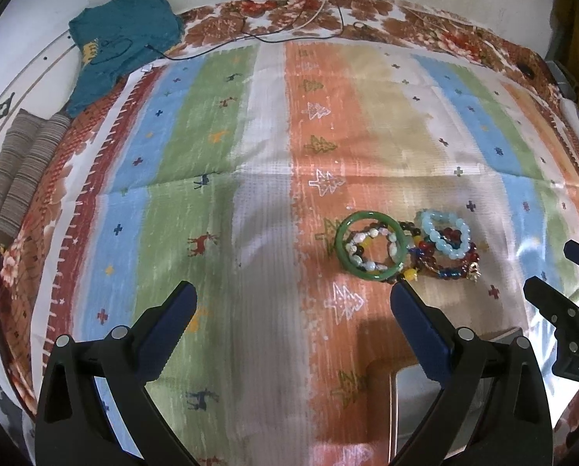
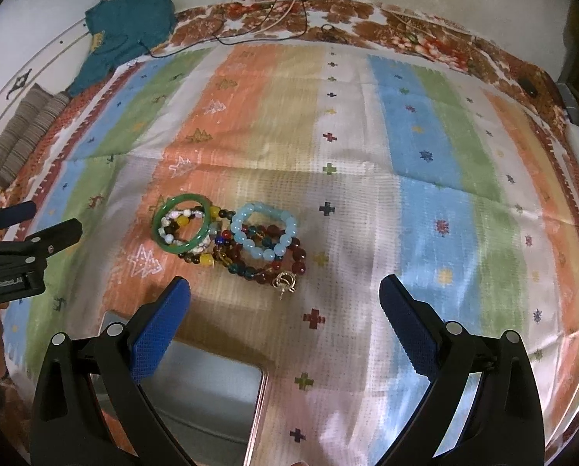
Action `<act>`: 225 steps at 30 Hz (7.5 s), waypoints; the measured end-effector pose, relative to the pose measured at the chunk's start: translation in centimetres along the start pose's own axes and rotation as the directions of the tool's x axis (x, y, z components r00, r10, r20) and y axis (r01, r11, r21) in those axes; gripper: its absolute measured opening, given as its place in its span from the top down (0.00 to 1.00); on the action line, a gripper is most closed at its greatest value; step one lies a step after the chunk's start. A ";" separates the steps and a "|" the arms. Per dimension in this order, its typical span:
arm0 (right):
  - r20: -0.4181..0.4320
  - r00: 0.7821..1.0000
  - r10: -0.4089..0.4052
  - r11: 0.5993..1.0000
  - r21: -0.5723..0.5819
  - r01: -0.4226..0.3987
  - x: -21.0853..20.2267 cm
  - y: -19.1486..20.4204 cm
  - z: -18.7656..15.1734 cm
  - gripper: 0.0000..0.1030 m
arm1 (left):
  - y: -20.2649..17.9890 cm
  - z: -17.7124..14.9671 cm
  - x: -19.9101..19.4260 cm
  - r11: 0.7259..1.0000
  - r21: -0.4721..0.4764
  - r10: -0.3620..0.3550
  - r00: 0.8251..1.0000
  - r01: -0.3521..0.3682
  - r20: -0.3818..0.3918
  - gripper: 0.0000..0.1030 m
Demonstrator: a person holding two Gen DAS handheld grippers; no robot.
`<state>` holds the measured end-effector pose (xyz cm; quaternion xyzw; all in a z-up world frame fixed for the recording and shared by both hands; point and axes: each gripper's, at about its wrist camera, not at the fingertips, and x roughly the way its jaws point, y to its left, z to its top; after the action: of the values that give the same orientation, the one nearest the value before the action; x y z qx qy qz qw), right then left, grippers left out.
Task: Organize jewelry
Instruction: 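Lower the right tool onto the light-blue bead bracelet and close it, then close the left tool on the green jade bangle while the right tool lifts the blue bracelet, then carry the green bangle and blue bracelet in both tools over the silver tin, then open both tools to drop the bangle and blue bracelet into the tin, then move both open tools back to the remaining bracelets on the cloth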
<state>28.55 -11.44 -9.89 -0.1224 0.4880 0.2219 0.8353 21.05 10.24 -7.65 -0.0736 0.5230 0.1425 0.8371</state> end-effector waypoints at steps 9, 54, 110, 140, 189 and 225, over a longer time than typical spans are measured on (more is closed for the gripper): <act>-0.046 0.999 -0.004 1.000 0.016 0.005 3.4 -0.4 1.2 0.04 | 0.6 1.2 3.3 1.000 0.006 0.028 0.998 -0.028 -0.048 0.06; -0.170 0.985 0.007 0.996 0.085 0.008 13.4 -1.8 4.9 0.45 | -1.3 3.4 13.1 0.995 0.103 0.021 0.988 -0.005 -0.155 0.19; 0.238 0.971 0.036 0.999 -0.035 -0.029 -2.6 0.5 1.4 0.88 | -2.5 0.7 -2.5 0.995 0.040 -0.098 0.988 0.094 0.123 0.93; 0.342 0.934 0.105 0.994 -0.071 -0.085 -9.9 2.3 -3.3 0.88 | -3.5 -4.4 -8.4 0.988 0.069 -0.147 0.973 0.136 0.176 0.93; 0.163 0.984 0.074 0.997 0.017 -0.078 -6.7 1.0 -5.3 0.56 | -1.9 -6.2 -7.2 0.992 -0.020 -0.119 0.988 0.121 0.104 0.54; 0.016 0.999 0.048 0.998 -0.031 -0.047 1.4 1.5 -0.4 0.34 | -2.6 0.1 1.6 0.998 0.065 -0.012 1.000 0.012 -0.006 0.38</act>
<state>28.08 -9.96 -11.25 -0.1218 0.4804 0.2501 0.8318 22.63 8.02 -9.07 -0.0497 0.5290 0.1201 0.8386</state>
